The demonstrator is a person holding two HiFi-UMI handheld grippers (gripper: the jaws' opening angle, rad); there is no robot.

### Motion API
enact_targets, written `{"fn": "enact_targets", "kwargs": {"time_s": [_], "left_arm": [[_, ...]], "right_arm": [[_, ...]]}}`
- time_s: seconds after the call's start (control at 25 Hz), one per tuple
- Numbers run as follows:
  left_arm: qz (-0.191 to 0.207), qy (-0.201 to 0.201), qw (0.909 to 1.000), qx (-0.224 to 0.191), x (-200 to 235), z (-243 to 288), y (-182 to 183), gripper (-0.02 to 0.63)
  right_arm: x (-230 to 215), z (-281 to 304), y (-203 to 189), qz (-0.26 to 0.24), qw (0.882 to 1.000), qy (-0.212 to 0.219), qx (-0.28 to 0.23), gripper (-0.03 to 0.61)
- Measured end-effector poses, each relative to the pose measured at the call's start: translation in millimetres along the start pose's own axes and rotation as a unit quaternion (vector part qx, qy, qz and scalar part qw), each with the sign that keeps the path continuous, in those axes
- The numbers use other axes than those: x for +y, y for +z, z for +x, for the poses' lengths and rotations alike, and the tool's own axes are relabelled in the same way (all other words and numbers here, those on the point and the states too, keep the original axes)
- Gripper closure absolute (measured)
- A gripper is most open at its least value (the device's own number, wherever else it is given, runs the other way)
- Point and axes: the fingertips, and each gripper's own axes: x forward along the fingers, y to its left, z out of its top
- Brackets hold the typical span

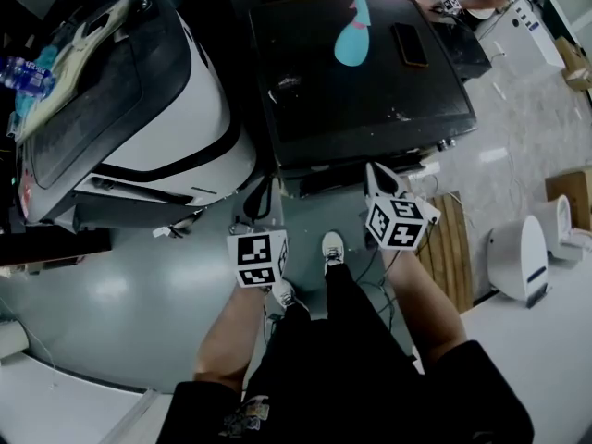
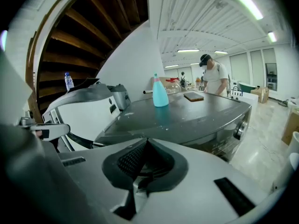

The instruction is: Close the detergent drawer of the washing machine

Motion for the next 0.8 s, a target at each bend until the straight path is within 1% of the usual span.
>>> {"fn": "enact_targets", "kwargs": {"time_s": [0.12,0.28,0.36,0.44,0.6,0.8], "left_arm": [[-0.002,-0.018,0.9996,-0.020,3.4,-28.2,15.9,0.609],[0.015,-0.032,0.9986,-0.038,5.3,-74.7,32.6,0.610],[0.021,-0.039,0.9975,-0.054,6.1,-99.8,45.1,0.611],[0.030,-0.045,0.9961,-0.070,7.2,-125.8,56.4,0.611],[0.045,-0.051,0.9932,-0.095,7.6,-175.9,73.7,0.611],[0.071,-0.056,0.9891,-0.116,6.6,-223.2,82.9,0.611]], "right_arm": [[19.7,-25.0,22.2,-0.005,0.999,0.015,-0.039,0.580],[54.1,-70.2,44.1,-0.017,0.995,0.044,-0.089,0.580],[73.1,-95.0,52.7,-0.020,0.991,0.059,-0.115,0.580],[93.0,-120.6,58.4,-0.029,0.987,0.072,-0.139,0.581],[130.7,-173.2,65.4,-0.065,0.977,0.095,-0.178,0.581],[162.8,-226.1,70.0,-0.092,0.968,0.113,-0.205,0.581]]}}
